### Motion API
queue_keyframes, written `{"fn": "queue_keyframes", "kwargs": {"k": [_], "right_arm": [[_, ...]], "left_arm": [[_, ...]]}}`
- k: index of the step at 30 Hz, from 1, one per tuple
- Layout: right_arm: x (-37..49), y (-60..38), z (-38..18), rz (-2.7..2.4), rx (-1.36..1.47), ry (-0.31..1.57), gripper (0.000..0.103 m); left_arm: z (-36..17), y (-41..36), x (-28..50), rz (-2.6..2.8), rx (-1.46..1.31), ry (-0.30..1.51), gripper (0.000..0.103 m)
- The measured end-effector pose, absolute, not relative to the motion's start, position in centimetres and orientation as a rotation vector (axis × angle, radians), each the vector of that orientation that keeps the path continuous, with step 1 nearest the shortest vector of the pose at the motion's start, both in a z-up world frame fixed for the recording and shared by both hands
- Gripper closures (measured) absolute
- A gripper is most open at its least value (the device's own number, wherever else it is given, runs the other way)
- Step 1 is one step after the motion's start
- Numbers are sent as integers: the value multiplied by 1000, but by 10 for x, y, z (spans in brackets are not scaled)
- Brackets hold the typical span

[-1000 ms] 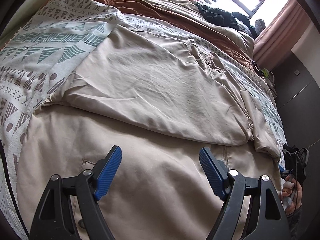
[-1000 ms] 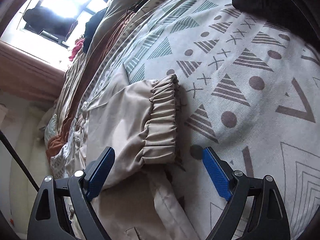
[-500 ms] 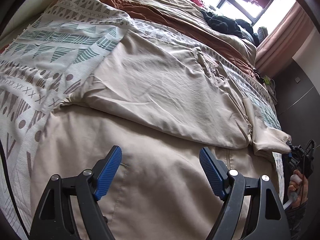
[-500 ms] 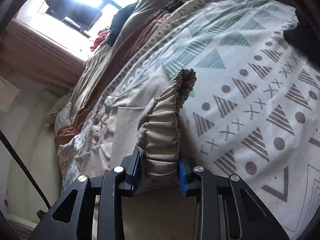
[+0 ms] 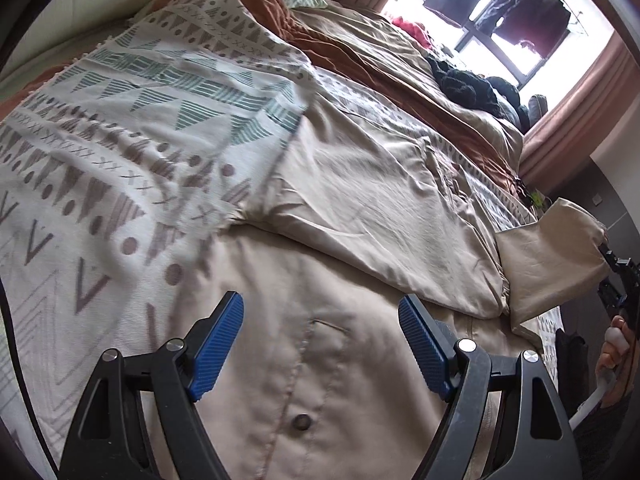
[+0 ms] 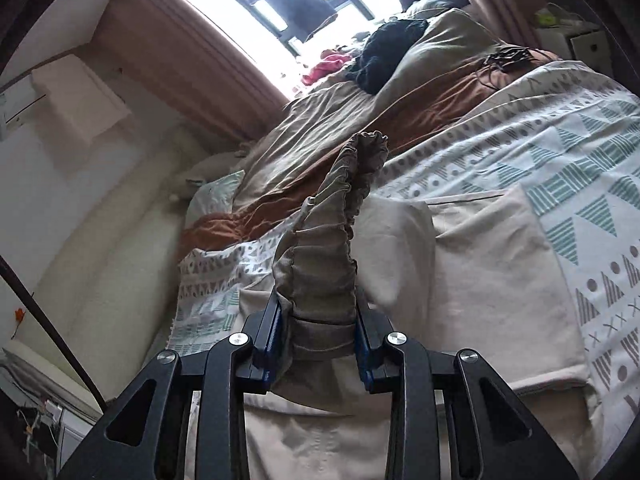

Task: Fold large clothes
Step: 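Grasp the second cuff with the right tool and lift it over the jacket, then lay the cuff on the jacket body and open the right tool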

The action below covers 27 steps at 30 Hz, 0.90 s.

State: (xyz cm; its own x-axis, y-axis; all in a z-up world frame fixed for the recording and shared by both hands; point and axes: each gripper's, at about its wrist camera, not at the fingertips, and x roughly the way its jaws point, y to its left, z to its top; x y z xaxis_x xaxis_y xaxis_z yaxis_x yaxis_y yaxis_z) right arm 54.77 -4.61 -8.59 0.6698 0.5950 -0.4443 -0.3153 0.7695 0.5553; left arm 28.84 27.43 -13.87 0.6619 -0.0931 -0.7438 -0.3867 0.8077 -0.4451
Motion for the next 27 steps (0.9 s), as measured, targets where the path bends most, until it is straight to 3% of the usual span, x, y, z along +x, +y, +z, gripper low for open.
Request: {"fn": "queue_keyframes", "kwargs": {"k": [17, 20, 23, 24, 27], "right_arm": [[617, 123, -140, 567, 312, 864, 75], [630, 155, -159, 556, 253, 951, 67], [639, 179, -172, 630, 259, 1034, 49], [640, 183, -174, 637, 244, 1036, 39], [640, 184, -177, 658, 235, 1033, 35]], "left_arm": [[-160, 340, 238, 246, -655, 839, 22], [-166, 343, 237, 251, -666, 846, 22], [-169, 343, 238, 251, -669, 851, 22], [-169, 341, 238, 249, -668, 853, 22], [-169, 338, 239, 247, -661, 859, 22]]}}
